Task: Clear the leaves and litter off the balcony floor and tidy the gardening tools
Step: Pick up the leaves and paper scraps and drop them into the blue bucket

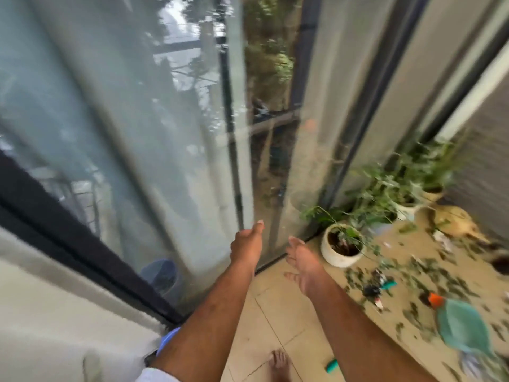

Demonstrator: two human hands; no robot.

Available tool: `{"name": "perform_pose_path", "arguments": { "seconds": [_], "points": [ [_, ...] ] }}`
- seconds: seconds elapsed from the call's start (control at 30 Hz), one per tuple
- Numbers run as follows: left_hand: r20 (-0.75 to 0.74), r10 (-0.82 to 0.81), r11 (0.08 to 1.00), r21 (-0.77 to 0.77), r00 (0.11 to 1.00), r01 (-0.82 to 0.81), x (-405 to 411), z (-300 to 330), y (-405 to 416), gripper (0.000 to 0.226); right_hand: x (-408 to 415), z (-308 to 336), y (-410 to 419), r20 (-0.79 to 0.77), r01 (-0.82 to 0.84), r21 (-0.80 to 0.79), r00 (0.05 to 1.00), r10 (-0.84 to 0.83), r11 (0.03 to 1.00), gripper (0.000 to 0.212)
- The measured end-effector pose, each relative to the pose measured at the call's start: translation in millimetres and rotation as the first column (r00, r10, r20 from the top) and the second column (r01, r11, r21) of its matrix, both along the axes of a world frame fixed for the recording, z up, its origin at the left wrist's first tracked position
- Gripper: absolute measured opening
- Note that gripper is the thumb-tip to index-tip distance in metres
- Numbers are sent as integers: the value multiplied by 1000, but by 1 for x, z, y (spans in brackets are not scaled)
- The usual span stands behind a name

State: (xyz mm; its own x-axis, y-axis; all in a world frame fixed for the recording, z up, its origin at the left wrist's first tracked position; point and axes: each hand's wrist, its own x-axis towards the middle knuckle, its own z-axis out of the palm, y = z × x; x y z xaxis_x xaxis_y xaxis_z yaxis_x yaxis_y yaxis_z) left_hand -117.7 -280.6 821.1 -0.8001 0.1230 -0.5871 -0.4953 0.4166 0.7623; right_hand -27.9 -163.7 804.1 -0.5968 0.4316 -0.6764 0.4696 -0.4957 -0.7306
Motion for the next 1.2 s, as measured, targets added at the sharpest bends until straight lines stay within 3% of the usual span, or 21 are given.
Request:
{"name": "perform_pose_path", "arguments": {
  "seconds": [0.1,0.17,0.23,0.37,0.43,0.5,0.6,0.67,0.87,0.97,1.2],
  "points": [
    [-34,-195,980,20,980,196,46,3,49,62,60,8,38,18,191,-13,982,-191,982,36],
    [-32,-302,952,37,953,303,78,-2,73,59,100,8,58,39,311,-22,950,-310,950,25],
    [-17,-402,915,39,915,403,111,-9,100,57,146,4,76,58,425,-19,904,-423,905,28],
    [38,-548,836,23,835,548,169,-16,149,75,229,-3,107,65,575,4,816,-574,818,39],
    [47,-613,790,10,788,614,195,-23,175,97,267,-4,122,67,642,3,764,-641,766,38],
    [69,-651,759,34,756,650,218,-28,201,105,302,-7,136,70,689,-21,723,-687,724,38],
    [103,-695,718,52,712,694,270,-14,241,77,359,-13,160,91,751,-43,659,-746,658,34],
    [115,-735,676,37,668,736,300,-13,265,71,392,-19,174,95,784,-51,621,-778,619,29],
    [101,-827,560,65,552,826,403,-13,326,66,499,-24,211,94,815,-36,579,-810,578,27],
    [129,-865,495,63,484,867,440,-16,350,71,547,-28,227,87,857,-54,516,-852,513,30],
    [198,-870,472,67,452,879,479,-41,402,71,618,-44,257,61,929,-128,358,-932,348,19]
  ]
}}
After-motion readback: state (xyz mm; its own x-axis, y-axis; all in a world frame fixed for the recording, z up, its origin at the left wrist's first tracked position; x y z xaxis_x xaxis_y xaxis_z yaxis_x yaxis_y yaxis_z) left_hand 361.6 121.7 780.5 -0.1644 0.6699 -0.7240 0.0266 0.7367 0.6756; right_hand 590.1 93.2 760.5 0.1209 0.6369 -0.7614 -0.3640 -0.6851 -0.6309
